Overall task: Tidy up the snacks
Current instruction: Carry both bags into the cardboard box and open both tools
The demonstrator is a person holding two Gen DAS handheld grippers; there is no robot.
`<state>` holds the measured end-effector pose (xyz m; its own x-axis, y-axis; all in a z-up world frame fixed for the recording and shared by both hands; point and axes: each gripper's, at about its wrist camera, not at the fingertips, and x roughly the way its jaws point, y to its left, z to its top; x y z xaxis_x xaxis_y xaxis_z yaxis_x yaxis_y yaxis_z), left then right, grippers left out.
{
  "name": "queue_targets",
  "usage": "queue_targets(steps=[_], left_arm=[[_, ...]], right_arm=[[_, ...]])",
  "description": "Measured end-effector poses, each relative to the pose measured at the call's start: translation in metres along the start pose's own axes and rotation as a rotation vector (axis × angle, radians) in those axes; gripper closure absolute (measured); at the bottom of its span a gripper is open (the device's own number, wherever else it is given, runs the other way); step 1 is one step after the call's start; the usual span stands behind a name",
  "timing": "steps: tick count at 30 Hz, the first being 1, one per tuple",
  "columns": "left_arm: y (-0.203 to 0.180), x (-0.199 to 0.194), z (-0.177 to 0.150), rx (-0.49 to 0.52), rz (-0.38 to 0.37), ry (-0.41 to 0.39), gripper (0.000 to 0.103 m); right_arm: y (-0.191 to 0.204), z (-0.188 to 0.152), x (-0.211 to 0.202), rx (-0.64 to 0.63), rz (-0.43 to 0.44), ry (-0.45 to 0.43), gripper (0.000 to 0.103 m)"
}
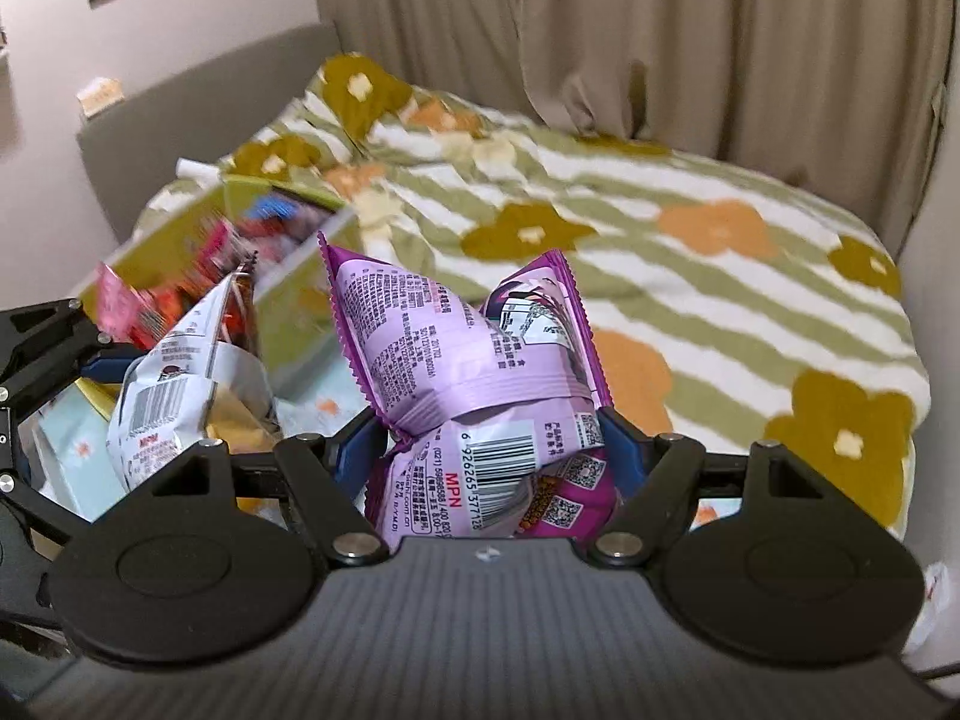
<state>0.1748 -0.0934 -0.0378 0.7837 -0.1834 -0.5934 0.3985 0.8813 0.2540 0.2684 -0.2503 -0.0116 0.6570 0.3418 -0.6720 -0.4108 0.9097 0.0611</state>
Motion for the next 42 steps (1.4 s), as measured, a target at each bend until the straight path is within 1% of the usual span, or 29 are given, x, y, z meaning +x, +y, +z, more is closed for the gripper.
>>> queue_targets(steps=[3, 7, 11, 14, 18, 22, 24, 29, 31, 34, 35, 36, 37, 42], left_arm=[[0.029, -0.017, -0.001, -0.047, 0.057, -0.012, 0.024], [0.074, -0.034, -0.004, -0.083, 0.121, -0.020, 0.024], [0.121, -0.044, -0.010, -0.109, 0.168, -0.017, 0.024], [0.155, -0.041, -0.014, -0.133, 0.184, -0.006, 0.024], [0.204, -0.029, -0.016, -0.166, 0.167, 0.012, 0.024], [0.246, -0.003, -0.017, -0.179, 0.140, 0.038, 0.024], [0.260, 0.005, -0.019, -0.183, 0.114, 0.046, 0.023], [0.294, 0.049, -0.022, -0.174, 0.044, 0.079, 0.023], [0.304, 0.068, -0.023, -0.174, 0.014, 0.099, 0.022], [0.310, 0.087, -0.026, -0.178, -0.034, 0.113, 0.017], [0.311, 0.091, -0.027, -0.179, -0.045, 0.114, 0.011], [0.312, 0.093, -0.029, -0.177, -0.048, 0.113, 0.004], [0.314, 0.095, -0.030, -0.174, -0.050, 0.110, 0.002], [0.315, 0.079, -0.043, -0.214, -0.054, 0.117, 0.000]], right_arm=[[0.026, 0.018, -0.002, -0.016, 0.023, -0.031, 0.013], [0.065, 0.040, 0.002, -0.028, 0.042, -0.063, 0.013], [0.107, 0.065, 0.011, -0.020, 0.070, -0.083, 0.013], [0.139, 0.084, 0.023, -0.023, 0.067, -0.090, 0.013], [0.178, 0.108, 0.045, -0.005, 0.054, -0.091, 0.013], [0.208, 0.124, 0.066, 0.010, 0.029, -0.095, 0.013], [0.219, 0.131, 0.078, 0.025, 0.015, -0.095, 0.013], [0.232, 0.142, 0.106, 0.086, -0.044, -0.078, 0.013], [0.233, 0.145, 0.116, 0.121, -0.065, -0.066, 0.013], [0.231, 0.145, 0.130, 0.167, -0.095, -0.045, 0.013], [0.231, 0.144, 0.134, 0.178, -0.103, -0.038, 0.013], [0.231, 0.143, 0.138, 0.190, -0.110, -0.028, 0.013], [0.231, 0.142, 0.140, 0.198, -0.115, -0.020, 0.013], [0.230, 0.138, 0.147, 0.203, -0.130, 0.006, 0.013]])
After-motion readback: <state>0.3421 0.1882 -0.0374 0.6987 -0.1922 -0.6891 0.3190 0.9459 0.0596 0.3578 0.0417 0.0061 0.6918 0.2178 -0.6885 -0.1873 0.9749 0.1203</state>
